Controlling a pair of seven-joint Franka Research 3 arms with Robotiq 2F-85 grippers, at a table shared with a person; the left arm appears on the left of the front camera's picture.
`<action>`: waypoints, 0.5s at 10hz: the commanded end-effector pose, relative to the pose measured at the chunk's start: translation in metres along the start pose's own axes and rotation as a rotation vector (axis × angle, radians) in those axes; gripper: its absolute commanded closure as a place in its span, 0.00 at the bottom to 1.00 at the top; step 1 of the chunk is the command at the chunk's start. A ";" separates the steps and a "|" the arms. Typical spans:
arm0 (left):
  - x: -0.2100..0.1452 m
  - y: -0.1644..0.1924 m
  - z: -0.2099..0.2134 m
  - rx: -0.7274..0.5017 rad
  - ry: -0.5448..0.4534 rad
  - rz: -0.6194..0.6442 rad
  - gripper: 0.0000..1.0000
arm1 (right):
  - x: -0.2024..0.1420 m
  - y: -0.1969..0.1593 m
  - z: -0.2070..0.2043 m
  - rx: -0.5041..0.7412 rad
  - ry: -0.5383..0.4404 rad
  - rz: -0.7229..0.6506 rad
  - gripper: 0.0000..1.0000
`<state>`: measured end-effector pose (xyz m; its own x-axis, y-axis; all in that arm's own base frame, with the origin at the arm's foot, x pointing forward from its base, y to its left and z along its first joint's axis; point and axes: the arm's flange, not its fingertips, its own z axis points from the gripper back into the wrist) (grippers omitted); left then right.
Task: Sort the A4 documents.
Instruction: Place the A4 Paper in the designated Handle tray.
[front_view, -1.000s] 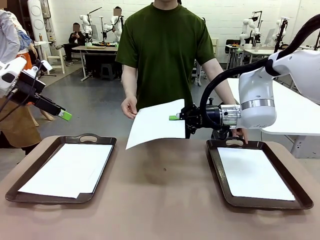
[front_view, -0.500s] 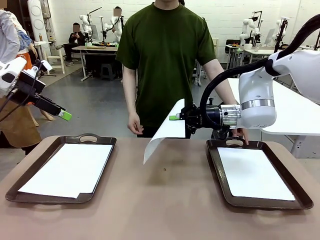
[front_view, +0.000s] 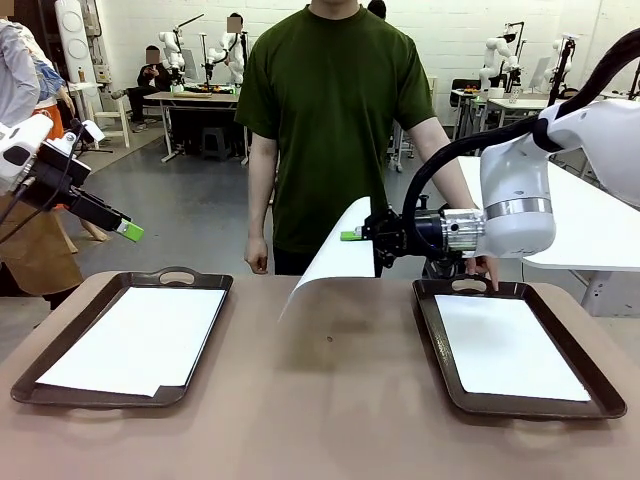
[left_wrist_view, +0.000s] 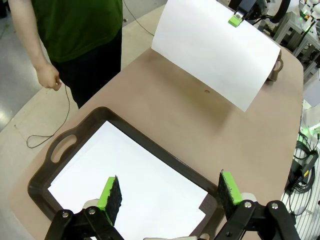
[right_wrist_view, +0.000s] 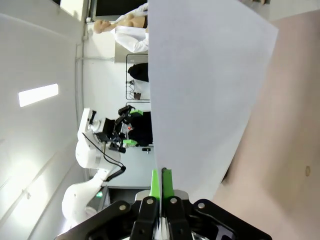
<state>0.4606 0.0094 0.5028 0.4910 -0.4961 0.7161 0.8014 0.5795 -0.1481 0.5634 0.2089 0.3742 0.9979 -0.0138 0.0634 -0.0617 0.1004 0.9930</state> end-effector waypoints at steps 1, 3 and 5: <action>0.000 0.000 0.000 0.004 0.005 -0.011 0.00 | -0.016 0.003 0.065 -0.013 0.040 0.164 0.99; 0.000 0.000 0.000 0.004 0.005 -0.011 0.00 | -0.023 0.009 0.119 -0.049 0.027 0.254 0.99; 0.000 0.000 0.000 0.004 0.005 -0.011 0.00 | -0.027 -0.001 0.162 -0.056 0.072 0.274 0.99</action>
<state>0.4607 0.0096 0.5029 0.4909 -0.4957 0.7164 0.8014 0.5795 -0.1482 0.5371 0.0501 0.3983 0.9511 0.0586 0.3033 -0.3089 0.1610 0.9374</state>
